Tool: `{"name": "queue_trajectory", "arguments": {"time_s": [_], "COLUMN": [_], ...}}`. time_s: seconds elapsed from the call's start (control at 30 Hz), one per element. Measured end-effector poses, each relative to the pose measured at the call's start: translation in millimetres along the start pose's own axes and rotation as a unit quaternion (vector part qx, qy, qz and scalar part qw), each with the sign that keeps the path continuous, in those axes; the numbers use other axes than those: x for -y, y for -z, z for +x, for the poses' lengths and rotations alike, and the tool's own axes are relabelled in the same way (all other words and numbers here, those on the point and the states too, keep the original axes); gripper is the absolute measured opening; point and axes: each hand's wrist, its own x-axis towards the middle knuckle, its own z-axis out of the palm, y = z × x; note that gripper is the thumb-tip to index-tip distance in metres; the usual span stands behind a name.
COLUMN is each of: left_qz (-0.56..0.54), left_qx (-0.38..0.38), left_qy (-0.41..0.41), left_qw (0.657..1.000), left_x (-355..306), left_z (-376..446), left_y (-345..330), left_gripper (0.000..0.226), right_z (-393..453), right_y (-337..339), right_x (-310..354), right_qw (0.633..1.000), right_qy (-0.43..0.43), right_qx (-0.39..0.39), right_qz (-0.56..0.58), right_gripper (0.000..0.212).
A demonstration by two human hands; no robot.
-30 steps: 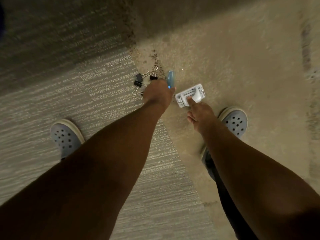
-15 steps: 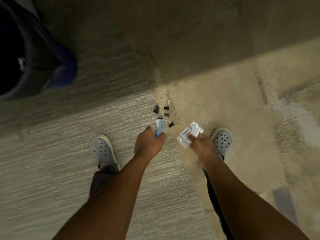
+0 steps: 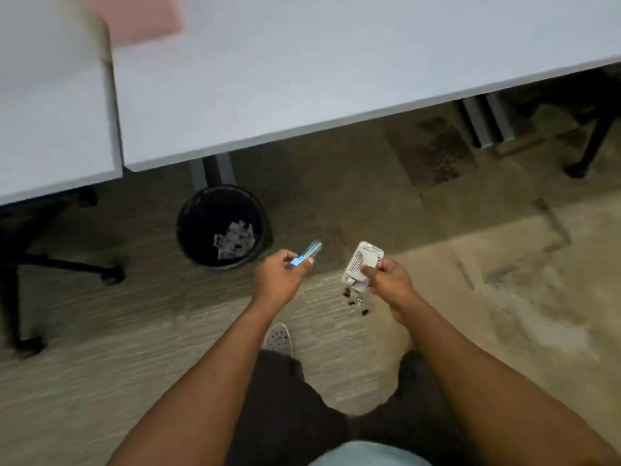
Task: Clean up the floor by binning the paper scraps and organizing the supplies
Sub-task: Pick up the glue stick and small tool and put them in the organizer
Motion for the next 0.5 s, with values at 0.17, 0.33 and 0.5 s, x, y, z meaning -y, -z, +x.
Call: {"name": "queue_trajectory", "arguments": {"time_s": [0.17, 0.33, 0.5], "left_qz": [0.018, 0.009, -0.052], "left_qx": [-0.035, -0.063, -0.078], "left_qy": [-0.058, -0.071, -0.1], "left_qw": [0.998, 0.995, 0.991], "left_x": [-26, -52, -83], "left_z": [-19, -23, -7], "left_y": [95, 166, 219], "left_gripper": [0.022, 0.023, 0.024], "right_z": [-61, -98, -102], "right_y": [-34, -52, -69], "right_x": [82, 148, 215], "right_qw": [0.997, 0.991, 0.979], "right_qy": [0.067, 0.132, 0.197], "right_qx": [-0.003, 0.003, 0.042], "right_qz": [0.039, 0.028, 0.015], "right_gripper": [0.016, 0.008, 0.013]}}
